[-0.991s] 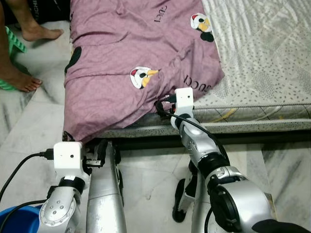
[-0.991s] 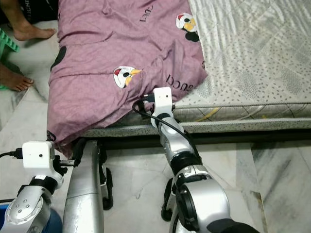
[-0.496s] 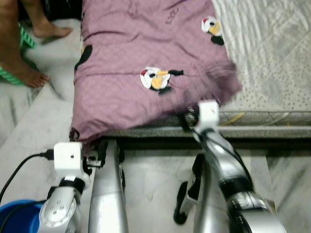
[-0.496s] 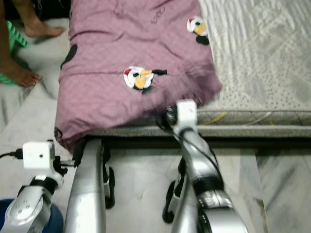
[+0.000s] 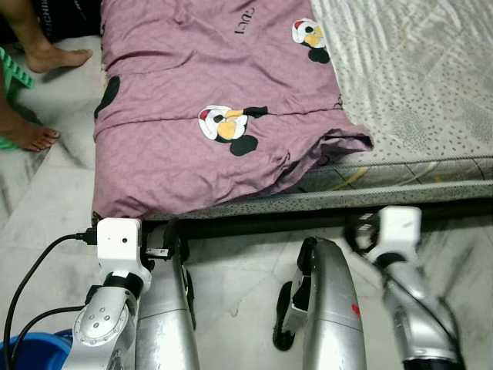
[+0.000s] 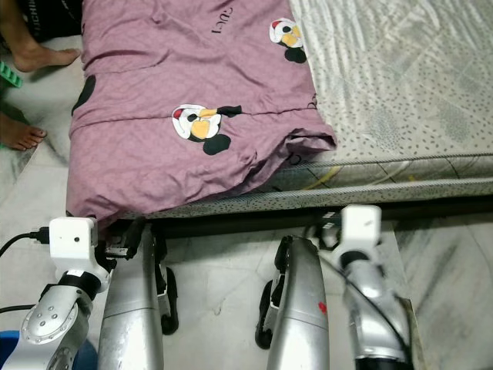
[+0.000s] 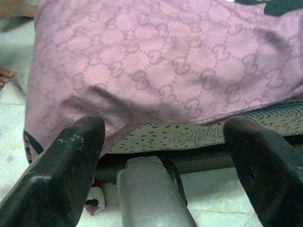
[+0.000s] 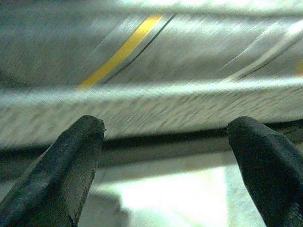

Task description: Clean up the room

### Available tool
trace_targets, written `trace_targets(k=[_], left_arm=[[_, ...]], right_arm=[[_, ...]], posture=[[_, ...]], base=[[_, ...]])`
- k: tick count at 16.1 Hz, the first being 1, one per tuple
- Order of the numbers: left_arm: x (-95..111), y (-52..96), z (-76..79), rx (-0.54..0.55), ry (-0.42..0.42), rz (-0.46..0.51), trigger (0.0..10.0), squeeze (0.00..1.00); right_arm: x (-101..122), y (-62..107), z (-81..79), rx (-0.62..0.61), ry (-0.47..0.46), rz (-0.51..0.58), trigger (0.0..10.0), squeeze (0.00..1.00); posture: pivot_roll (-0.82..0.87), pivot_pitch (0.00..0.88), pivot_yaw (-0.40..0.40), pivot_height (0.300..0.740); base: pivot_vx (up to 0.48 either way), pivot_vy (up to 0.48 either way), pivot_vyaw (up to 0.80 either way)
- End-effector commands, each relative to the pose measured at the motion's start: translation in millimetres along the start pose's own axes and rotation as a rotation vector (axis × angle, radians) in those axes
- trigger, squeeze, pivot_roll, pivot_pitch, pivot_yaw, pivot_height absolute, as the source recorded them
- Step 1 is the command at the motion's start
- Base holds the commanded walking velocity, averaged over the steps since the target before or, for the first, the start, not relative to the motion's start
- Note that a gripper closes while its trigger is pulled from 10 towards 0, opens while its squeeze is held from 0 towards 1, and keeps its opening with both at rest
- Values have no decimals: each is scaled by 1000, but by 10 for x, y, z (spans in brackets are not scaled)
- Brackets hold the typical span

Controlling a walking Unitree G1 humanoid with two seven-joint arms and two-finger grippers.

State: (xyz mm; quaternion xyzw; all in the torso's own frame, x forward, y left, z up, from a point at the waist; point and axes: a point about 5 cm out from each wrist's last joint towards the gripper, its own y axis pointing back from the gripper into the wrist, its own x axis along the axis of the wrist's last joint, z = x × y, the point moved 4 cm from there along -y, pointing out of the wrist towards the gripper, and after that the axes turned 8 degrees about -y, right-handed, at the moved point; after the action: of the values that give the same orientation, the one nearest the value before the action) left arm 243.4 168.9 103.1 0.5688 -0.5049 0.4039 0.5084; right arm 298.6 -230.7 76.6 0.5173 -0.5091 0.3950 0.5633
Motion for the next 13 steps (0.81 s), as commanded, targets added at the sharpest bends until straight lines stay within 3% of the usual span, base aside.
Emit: trace_targets(k=[1, 4, 5, 7, 10, 13], left_arm=[[-88, 16, -10, 2, 0, -30, 10000, 0], [-83, -34, -14, 14, 3, -21, 10000, 0], [-83, -37, -15, 15, 3, -20, 10000, 0], [-72, -61, -39, 32, 1, -10, 10000, 0], [-62, -74, -54, 43, -1, -2, 10000, 0], [-55, -85, -57, 46, 0, 3, 10000, 0]], right_arm=[[170, -4, 58, -36, -23, 72, 10000, 0], [817, -253, -76, -26, -46, 277, 10000, 0], [904, -286, -104, -22, -50, 302, 10000, 0], [1321, -429, -250, 9, -37, 422, 10000, 0], [1512, -484, -431, 73, -67, 467, 10000, 0], [1537, -474, -549, 125, -60, 476, 10000, 0]], posture=[[106, 330, -22, 537], [107, 310, -28, 537], [107, 310, -28, 537], [121, 294, -34, 537], [125, 286, -36, 537], [129, 280, -35, 537]], base=[[0, 0, 0], [0, 0, 0], [0, 0, 0], [0, 0, 0], [0, 0, 0], [0, 0, 0]])
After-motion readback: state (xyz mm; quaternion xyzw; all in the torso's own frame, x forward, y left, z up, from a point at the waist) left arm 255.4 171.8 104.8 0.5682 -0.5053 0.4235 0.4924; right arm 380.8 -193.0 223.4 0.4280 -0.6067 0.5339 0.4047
